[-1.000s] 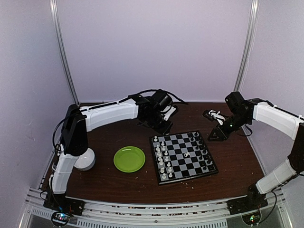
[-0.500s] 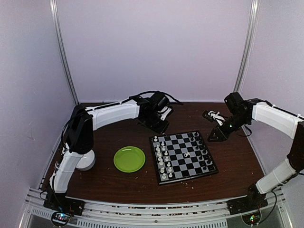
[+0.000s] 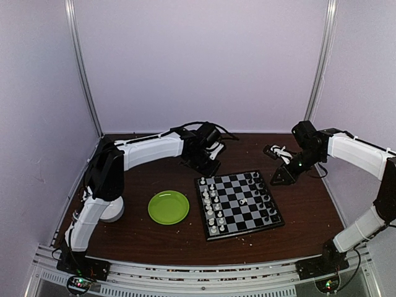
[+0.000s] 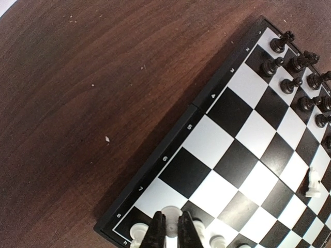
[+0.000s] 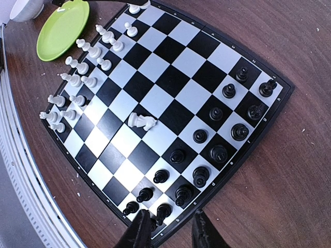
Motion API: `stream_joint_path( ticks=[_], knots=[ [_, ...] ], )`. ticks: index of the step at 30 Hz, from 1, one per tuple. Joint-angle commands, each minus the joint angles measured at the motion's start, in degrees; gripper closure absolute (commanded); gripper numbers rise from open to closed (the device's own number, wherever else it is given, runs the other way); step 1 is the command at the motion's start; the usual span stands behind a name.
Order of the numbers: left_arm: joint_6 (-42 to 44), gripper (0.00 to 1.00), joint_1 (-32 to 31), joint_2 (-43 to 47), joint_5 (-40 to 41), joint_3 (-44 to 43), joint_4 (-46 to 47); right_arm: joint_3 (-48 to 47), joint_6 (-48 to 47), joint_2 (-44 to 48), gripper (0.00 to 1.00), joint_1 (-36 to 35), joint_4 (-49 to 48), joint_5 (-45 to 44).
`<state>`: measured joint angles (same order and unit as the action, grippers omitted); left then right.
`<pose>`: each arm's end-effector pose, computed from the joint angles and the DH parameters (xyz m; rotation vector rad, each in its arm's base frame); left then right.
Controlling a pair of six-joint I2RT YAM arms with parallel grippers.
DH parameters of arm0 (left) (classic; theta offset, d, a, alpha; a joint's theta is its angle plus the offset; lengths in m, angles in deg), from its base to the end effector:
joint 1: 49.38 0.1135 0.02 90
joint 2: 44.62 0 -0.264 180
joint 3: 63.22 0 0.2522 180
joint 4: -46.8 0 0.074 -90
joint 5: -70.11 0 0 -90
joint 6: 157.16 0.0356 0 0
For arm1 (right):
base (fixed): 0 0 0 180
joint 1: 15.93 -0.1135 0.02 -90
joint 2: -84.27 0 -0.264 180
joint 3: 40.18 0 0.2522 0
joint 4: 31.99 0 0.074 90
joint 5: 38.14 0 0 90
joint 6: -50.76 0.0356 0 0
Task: Set up the chess pieces on the board
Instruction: Place the pawn on a2.
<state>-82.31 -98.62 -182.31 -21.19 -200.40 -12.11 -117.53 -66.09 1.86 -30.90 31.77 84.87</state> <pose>0.3410 -0.3968 0.1946 0.7910 2.5517 -0.4148 0.2596 0.0895 0.2561 -1.0742 2.4036 0.7238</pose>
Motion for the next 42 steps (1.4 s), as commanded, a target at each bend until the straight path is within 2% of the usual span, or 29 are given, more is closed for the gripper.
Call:
stream_joint_path(
  ticks=[1, 34, 42],
  knots=[
    [-0.8, 0.96, 0.2, -2.0, -1.1, -0.9, 0.1, -1.4, -0.7, -0.3, 0.71, 0.3, 1.0, 0.2],
    [-2.0, 0.96, 0.3, -3.1, 0.8, 0.2, -0.9, -1.6, -1.1, -0.6, 0.71, 0.3, 1.7, 0.6],
    [-2.2, 0.91, 0.3, -3.3, 0.9, 0.1, -1.4, -1.6, -1.2, -0.6, 0.71, 0.3, 1.9, 0.8]
  ],
)
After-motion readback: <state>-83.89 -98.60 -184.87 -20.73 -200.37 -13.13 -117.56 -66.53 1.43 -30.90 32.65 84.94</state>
